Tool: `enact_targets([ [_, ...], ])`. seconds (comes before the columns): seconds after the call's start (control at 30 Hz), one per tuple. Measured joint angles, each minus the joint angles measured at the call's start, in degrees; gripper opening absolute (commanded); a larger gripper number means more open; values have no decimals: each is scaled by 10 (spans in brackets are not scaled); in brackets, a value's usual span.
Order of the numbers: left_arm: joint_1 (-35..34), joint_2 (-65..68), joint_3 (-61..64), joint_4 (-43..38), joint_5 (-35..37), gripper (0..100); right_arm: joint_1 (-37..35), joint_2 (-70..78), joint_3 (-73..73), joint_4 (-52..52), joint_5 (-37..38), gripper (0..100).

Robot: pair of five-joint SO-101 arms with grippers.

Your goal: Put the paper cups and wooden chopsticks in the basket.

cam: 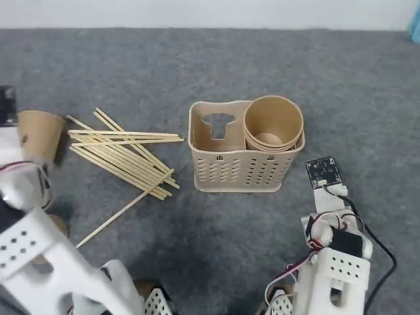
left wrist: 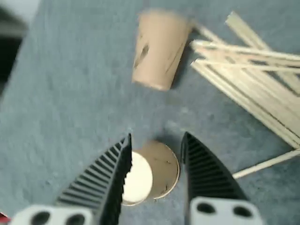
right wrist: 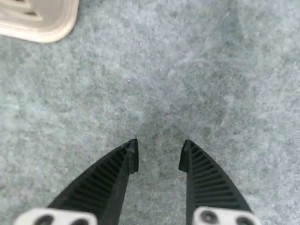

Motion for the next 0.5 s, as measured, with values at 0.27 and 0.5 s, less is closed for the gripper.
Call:
enact_targets([
  [0.27,-71,0,145,-91,-10,159,0,0,0,0,0,162],
  [0.5,-120,0,215,-102,-79,159,0,0,0,0,0,162],
])
